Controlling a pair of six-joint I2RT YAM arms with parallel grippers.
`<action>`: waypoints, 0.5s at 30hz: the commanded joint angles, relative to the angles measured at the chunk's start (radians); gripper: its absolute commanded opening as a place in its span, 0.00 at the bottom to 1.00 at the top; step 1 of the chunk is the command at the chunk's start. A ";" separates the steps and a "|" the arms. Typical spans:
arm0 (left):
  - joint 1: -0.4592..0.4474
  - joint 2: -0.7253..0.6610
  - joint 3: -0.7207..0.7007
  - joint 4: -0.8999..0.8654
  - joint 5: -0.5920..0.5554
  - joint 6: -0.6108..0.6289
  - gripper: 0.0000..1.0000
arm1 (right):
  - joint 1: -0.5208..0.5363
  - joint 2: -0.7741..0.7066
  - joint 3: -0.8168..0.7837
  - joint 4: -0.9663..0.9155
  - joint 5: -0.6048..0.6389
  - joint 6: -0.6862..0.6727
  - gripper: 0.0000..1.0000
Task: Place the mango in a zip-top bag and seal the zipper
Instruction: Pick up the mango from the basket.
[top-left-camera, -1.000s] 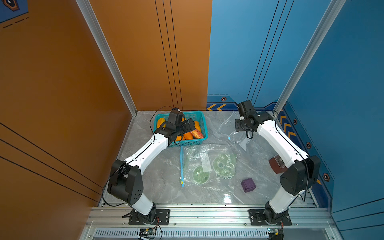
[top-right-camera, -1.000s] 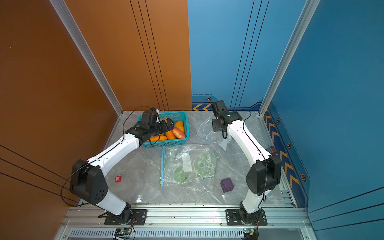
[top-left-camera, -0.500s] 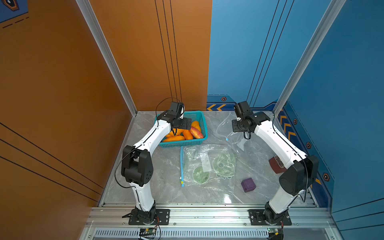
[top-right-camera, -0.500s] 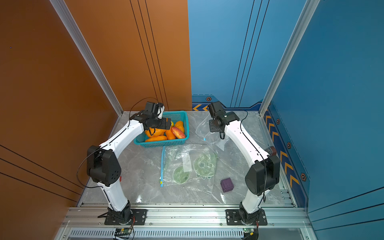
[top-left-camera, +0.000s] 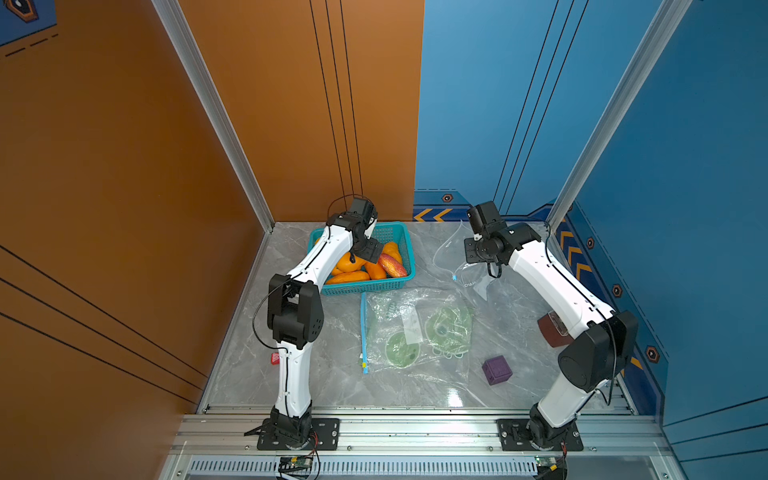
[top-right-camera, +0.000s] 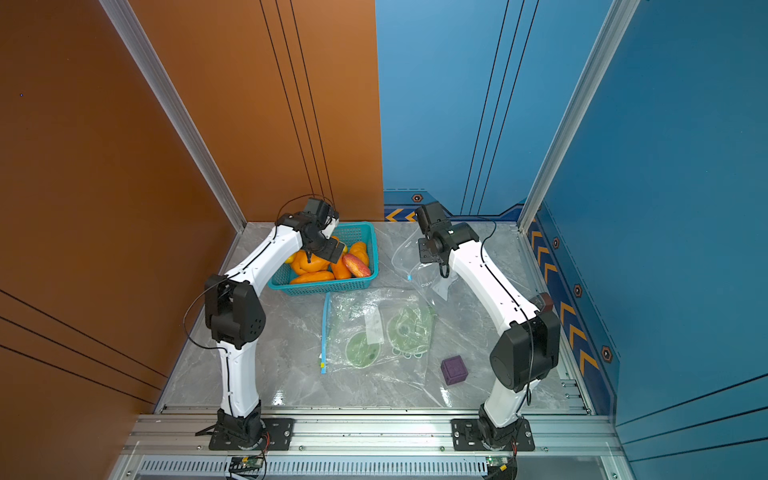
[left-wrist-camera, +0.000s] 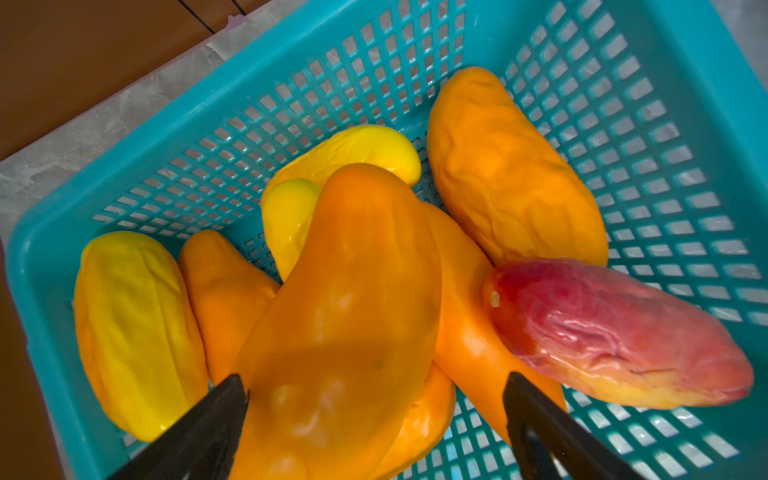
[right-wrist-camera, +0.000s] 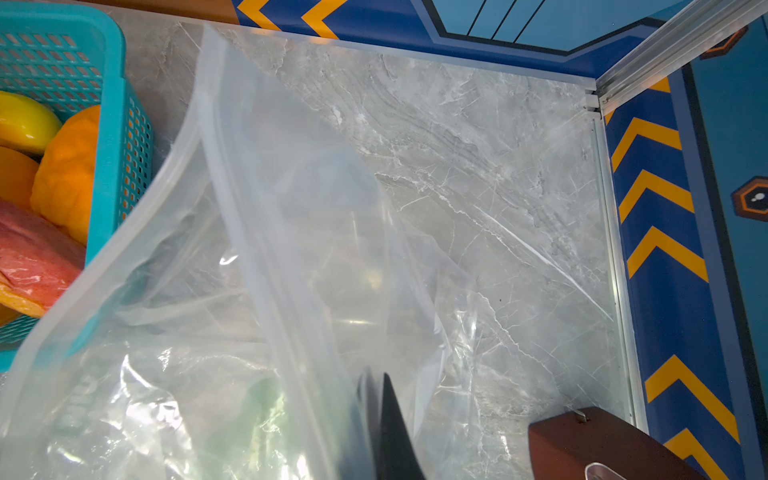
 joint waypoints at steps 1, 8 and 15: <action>0.006 0.044 0.059 -0.074 -0.037 0.035 0.98 | 0.005 -0.006 0.034 -0.024 0.036 -0.001 0.05; 0.023 0.128 0.152 -0.129 -0.076 0.028 0.98 | 0.005 -0.003 0.035 -0.024 0.036 -0.002 0.05; 0.058 0.145 0.169 -0.130 -0.040 -0.010 0.98 | 0.006 -0.002 0.034 -0.023 0.037 -0.003 0.05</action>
